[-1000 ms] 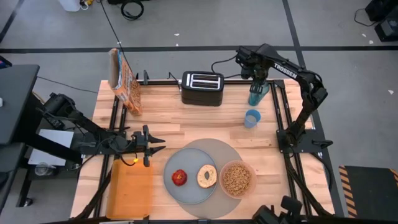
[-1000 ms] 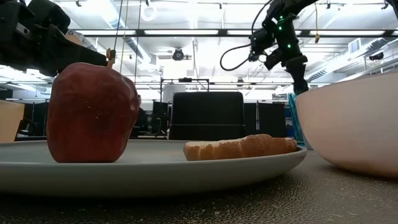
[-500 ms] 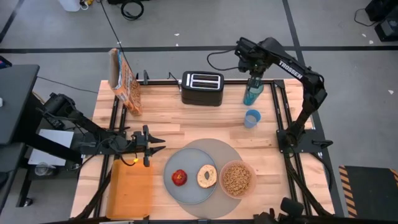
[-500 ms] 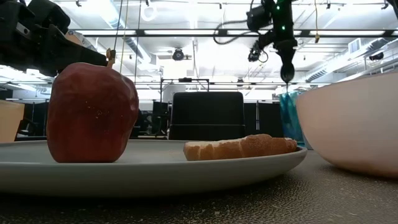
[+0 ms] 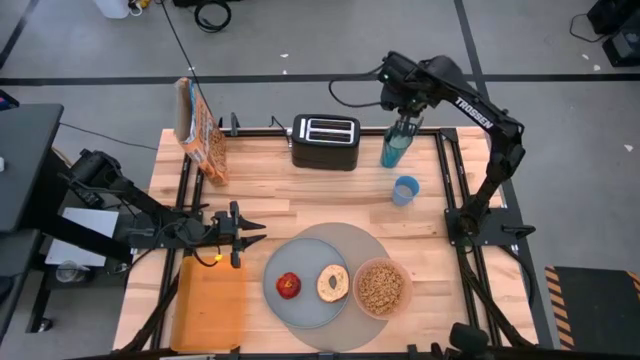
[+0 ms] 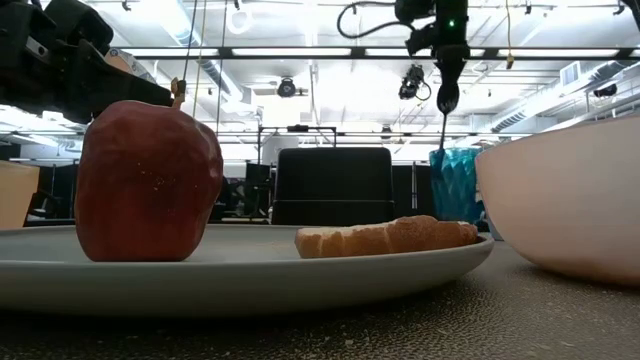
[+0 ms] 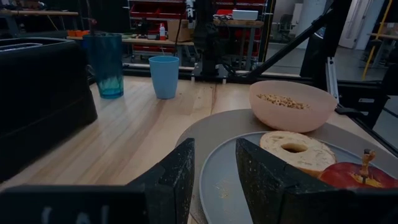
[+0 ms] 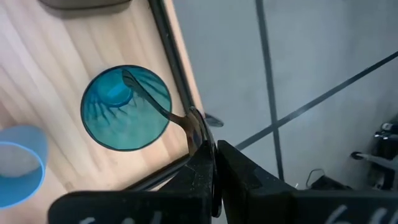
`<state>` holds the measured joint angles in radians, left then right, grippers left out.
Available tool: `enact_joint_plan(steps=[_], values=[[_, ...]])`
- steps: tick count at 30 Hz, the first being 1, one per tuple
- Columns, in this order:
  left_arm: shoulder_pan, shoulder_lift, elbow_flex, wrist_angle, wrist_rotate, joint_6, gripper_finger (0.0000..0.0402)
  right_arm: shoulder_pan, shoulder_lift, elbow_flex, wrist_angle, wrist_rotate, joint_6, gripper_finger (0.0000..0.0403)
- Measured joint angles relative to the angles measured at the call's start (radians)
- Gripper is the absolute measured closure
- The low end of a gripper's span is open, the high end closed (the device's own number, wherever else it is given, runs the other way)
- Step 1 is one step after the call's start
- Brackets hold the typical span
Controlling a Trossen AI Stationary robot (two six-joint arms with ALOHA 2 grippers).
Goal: Arrange a breakfast setting
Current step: Put the spoon on the gray table mat between the pink bowl and the blue plate
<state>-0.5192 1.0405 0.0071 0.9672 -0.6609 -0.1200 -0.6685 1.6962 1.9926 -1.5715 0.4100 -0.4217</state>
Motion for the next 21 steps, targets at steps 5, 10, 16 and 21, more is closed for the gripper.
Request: enact_joint_plan(steps=[5, 10, 16, 21], values=[[0.0, 0.0, 0.0, -0.001, 0.0, 0.0, 0.0276, 0.01, -0.001, 0.038, 0.001, 0.015, 0.001, 0.0382], [0.0, 0.0, 0.0, -0.006, 0.0, -0.002, 0.0276, 0.007, -0.037, 0.038, 0.001, 0.014, 0.0, 0.0383], [0.0, 0.0, 0.0, -0.009, 0.0, -0.007, 0.0276, -0.002, -0.118, 0.038, 0.0, -0.013, 0.022, 0.0384], [0.0, 0.0, 0.0, -0.009, 0.0, -0.008, 0.0276, 0.012, -0.187, 0.038, 0.0, -0.014, 0.066, 0.0385]])
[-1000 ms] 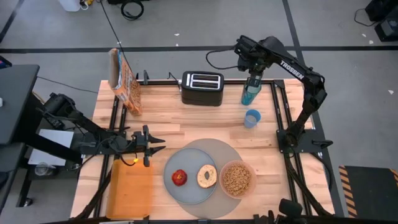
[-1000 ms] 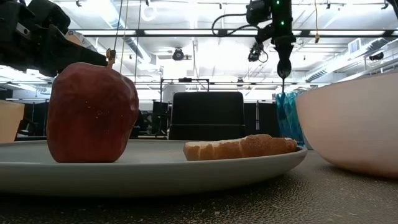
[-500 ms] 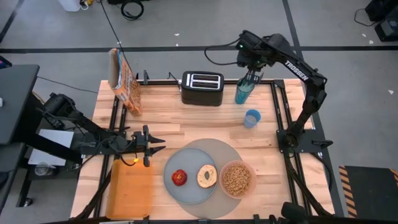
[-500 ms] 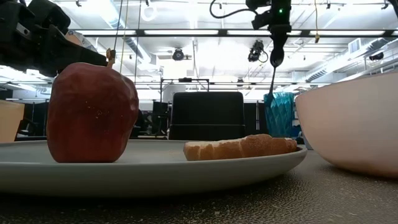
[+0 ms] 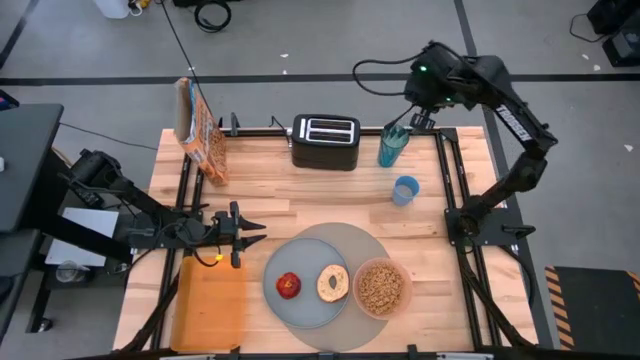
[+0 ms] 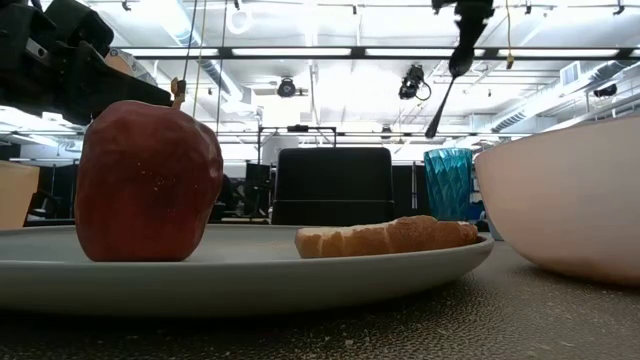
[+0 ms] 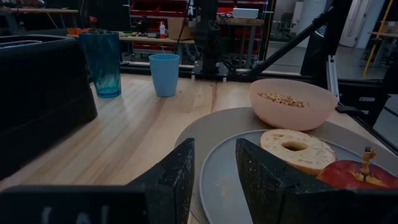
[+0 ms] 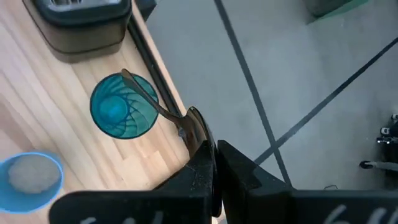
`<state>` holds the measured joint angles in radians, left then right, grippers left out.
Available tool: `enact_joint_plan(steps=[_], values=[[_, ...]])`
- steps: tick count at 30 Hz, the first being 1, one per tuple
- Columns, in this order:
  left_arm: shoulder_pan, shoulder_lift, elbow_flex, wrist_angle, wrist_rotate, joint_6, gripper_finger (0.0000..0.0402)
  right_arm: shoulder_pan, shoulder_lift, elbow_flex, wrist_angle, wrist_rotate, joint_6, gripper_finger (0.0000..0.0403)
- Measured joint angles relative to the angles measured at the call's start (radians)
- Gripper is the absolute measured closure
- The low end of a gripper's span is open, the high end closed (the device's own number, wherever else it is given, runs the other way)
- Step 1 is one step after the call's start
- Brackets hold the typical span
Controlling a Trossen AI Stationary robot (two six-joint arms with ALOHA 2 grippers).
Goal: Arrange a breakfast setting
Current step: Put the spoon on the gray table mat between the pink bowl and the blue plate
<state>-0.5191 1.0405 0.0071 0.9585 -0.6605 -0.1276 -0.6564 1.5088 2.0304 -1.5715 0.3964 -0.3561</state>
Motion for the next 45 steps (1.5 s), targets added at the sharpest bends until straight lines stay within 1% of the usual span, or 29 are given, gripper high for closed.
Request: enact_joint_plan(steps=[2, 3, 6, 8, 11, 14, 16, 21, 25, 27, 30, 33, 36, 45], values=[[0.0, 0.0, 0.0, 0.0, 0.0, 0.0, 0.0276, 0.009, -0.026, 0.0, 0.0, -0.011, 0.023, 0.0385], [0.0, 0.0, 0.0, 0.0, 0.0, 0.0, 0.0276, 0.016, -0.039, 0.0, 0.0, -0.046, 0.036, 0.0385], [0.0, 0.0, 0.0, 0.0, 0.0, 0.0, 0.0276, 0.04, -0.064, 0.0, 0.0, -0.244, 0.063, 0.0385], [0.0, 0.0, 0.0, 0.0, 0.0, 0.0, 0.0276, 0.079, -0.069, -0.017, 0.002, -0.339, 0.078, 0.0385], [0.0, 0.0, 0.0, 0.001, 0.0, 0.0, 0.0276, 0.142, -0.063, -0.069, 0.001, -0.416, 0.108, 0.0385], [0.0, 0.0, 0.0, 0.002, 0.0, -0.001, 0.0276, 0.2, -0.046, -0.153, 0.005, -0.531, 0.111, 0.0385], [0.0, 0.0, 0.0, 0.002, 0.0, -0.003, 0.0276, 0.245, -0.03, -0.217, 0.039, -0.596, 0.099, 0.0385], [0.0, 0.0, 0.0, 0.001, 0.0, -0.01, 0.0276, 0.334, 0.012, -0.356, 0.19, -0.657, 0.063, 0.0385], [0.0, 0.0, 0.0, 0.001, 0.0, -0.01, 0.0276, 0.374, 0.074, -0.416, 0.233, -0.68, 0.037, 0.0385], [0.0, 0.0, 0.0, 0.001, 0.0, -0.01, 0.0276, 0.379, 0.109, -0.425, 0.232, -0.689, 0.032, 0.0385], [0.0, 0.0, 0.0, 0.001, 0.0, -0.01, 0.0276, 0.374, 0.168, -0.43, 0.237, -0.73, 0.034, 0.0385], [0.0, 0.0, 0.0, 0.001, 0.0, -0.01, 0.0276, 0.375, 0.225, -0.43, 0.237, -0.733, 0.031, 0.0385], [0.0, 0.0, 0.0, 0.001, 0.0, -0.009, 0.0276, 0.37, 0.276, -0.43, 0.237, -0.758, 0.011, 0.0385], [0.0, 0.0, 0.0, 0.0, 0.0, -0.008, 0.0276, 0.351, 0.39, -0.43, 0.252, -0.795, -0.006, 0.0385]])
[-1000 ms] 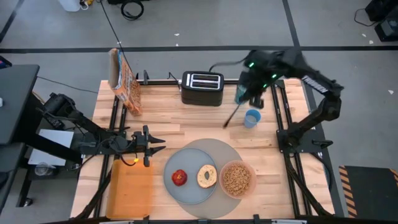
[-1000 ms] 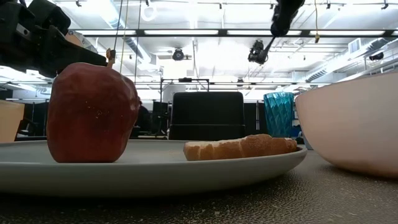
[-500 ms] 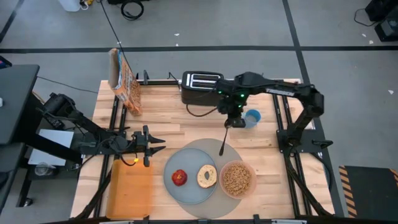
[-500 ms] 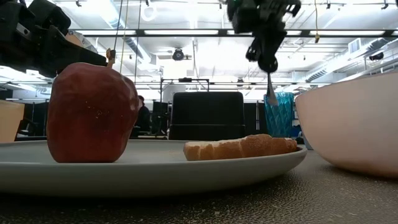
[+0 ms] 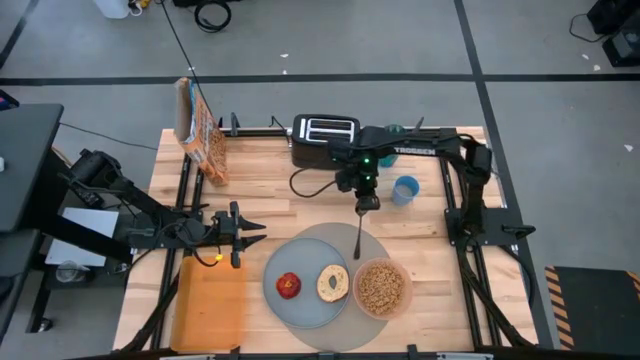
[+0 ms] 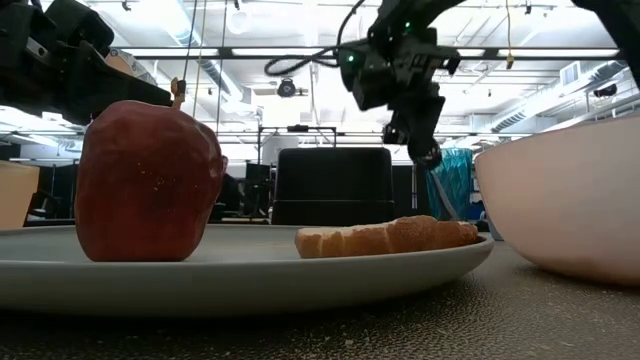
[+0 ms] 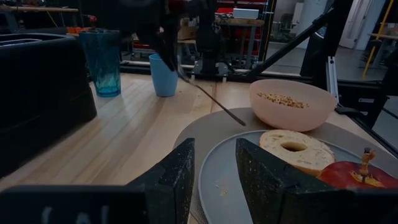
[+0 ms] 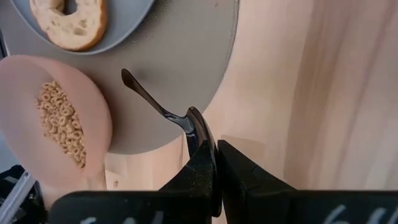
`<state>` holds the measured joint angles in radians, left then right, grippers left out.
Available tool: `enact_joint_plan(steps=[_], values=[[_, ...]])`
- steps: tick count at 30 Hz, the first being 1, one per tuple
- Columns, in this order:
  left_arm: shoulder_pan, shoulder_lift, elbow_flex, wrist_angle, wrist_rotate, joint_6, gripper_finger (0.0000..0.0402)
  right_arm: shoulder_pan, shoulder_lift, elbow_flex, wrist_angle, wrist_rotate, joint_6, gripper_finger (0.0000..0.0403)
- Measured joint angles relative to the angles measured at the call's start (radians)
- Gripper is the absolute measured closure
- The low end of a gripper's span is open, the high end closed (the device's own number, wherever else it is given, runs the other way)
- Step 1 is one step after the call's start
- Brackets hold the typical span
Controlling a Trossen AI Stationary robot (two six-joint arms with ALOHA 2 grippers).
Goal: Arrange a breakfast setting
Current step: Put the spoon on the gray table mat between the pink bowl and the blue plate
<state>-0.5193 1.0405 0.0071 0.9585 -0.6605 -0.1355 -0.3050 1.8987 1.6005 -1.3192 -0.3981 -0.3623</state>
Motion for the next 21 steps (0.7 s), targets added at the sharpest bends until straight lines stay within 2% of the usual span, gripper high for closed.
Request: enact_joint_plan(steps=[9, 21], values=[[0.0, 0.0, 0.0, -0.002, 0.0, 0.0, 0.0276, 0.023, 0.076, 0.0, 0.026, -0.074, -0.001, 0.0385], [0.0, 0.0, 0.0, -0.008, 0.0, -0.004, 0.0276, 0.073, 0.097, -0.039, 0.087, -0.137, 0.015, 0.0385]])
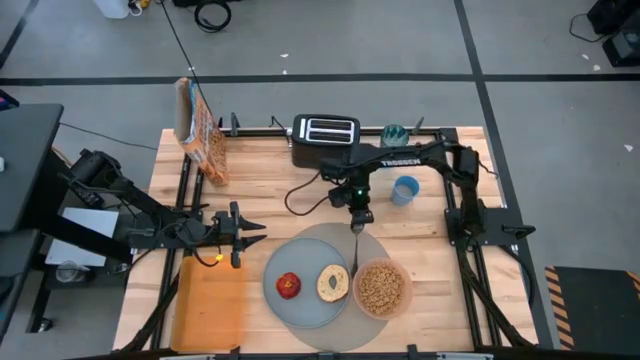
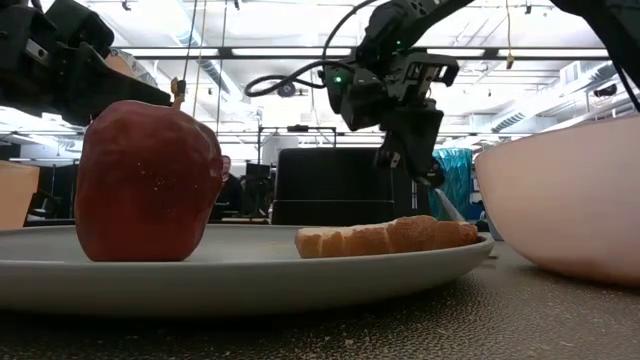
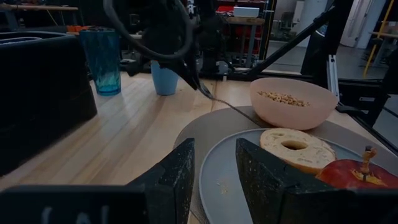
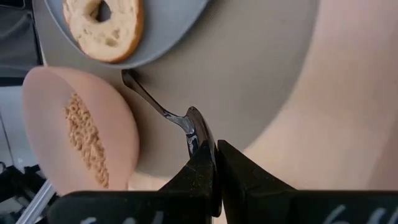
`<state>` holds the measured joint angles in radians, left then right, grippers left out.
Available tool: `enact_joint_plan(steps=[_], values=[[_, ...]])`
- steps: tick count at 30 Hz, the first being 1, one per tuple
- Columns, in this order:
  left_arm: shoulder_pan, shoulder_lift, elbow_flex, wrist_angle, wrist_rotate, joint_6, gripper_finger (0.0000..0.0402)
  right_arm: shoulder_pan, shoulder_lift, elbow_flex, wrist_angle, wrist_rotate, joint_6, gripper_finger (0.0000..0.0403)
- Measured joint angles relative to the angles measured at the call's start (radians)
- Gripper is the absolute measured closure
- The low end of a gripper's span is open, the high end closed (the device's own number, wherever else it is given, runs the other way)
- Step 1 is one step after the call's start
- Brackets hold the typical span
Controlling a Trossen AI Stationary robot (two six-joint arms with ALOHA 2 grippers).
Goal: Arrange a breakfast setting
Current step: Put the spoon on the gray table mat between the pink bowl and the blue plate
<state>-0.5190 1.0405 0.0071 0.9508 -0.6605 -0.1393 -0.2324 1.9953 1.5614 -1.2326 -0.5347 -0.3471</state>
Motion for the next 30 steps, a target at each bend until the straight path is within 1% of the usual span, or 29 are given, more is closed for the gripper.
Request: enact_joint_plan(steps=[14, 22, 30], values=[[0.0, 0.0, 0.0, 0.002, 0.0, -0.006, 0.0276, 0.051, -0.002, -0.122, 0.151, -0.054, 0.042, 0.0385], [0.0, 0.0, 0.0, 0.002, 0.0, -0.006, 0.0276, 0.054, -0.002, -0.127, 0.158, -0.056, 0.041, 0.0385], [0.0, 0.0, 0.0, 0.002, 0.0, -0.006, 0.0276, 0.033, -0.002, -0.117, 0.11, -0.122, 0.041, 0.0385]])
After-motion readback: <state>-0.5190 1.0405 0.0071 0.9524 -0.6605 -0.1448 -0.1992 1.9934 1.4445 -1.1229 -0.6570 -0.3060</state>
